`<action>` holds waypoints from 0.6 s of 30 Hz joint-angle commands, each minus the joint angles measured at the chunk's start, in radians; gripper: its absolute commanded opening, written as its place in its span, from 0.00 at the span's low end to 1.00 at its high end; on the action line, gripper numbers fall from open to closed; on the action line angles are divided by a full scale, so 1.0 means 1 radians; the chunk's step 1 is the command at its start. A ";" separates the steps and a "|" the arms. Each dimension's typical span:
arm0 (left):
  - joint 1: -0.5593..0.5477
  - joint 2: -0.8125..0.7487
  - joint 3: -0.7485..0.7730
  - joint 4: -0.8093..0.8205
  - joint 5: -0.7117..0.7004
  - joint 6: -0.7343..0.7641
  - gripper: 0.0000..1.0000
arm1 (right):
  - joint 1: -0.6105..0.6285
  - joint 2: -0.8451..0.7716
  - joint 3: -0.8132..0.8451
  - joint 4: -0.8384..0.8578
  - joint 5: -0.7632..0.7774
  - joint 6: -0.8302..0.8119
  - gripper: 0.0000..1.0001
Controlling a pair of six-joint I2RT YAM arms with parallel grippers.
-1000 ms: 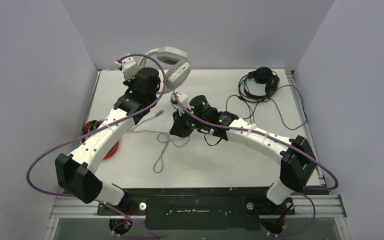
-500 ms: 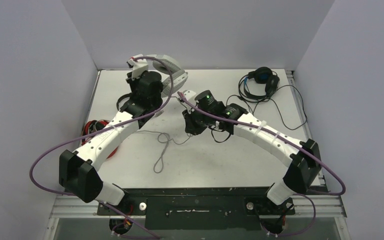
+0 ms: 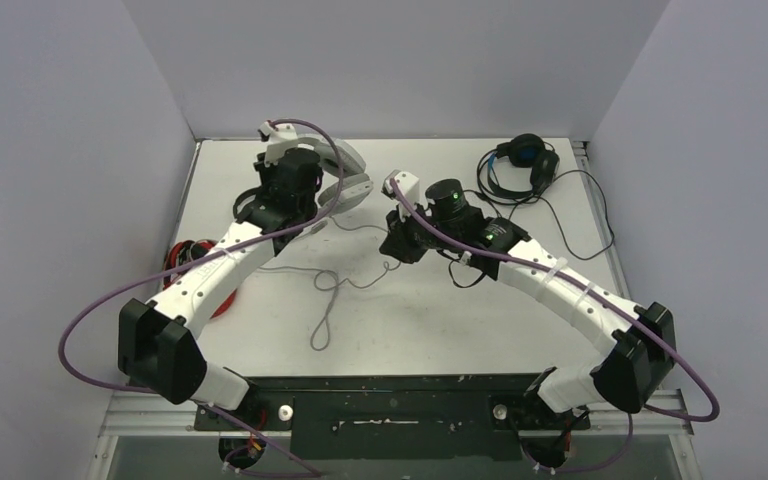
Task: Wrap the headphones
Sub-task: Wrap the headphones cable around the headphones.
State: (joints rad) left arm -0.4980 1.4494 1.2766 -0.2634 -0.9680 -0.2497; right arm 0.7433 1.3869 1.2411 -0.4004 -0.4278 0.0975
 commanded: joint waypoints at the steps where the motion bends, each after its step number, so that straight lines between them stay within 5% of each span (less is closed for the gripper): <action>1: 0.001 -0.038 0.046 0.070 0.064 0.058 0.00 | -0.006 -0.022 0.056 0.050 -0.032 -0.032 0.00; 11: -0.013 -0.163 -0.118 0.079 0.573 0.390 0.00 | -0.093 -0.001 0.239 -0.094 0.119 -0.253 0.05; 18: -0.066 -0.218 -0.086 -0.073 0.711 0.451 0.00 | -0.124 -0.004 0.203 -0.057 0.194 -0.348 0.11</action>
State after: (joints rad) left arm -0.5323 1.2972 1.1336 -0.2947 -0.3893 0.1333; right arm 0.6415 1.3972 1.4403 -0.4965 -0.3119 -0.1684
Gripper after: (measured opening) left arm 0.107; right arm 0.102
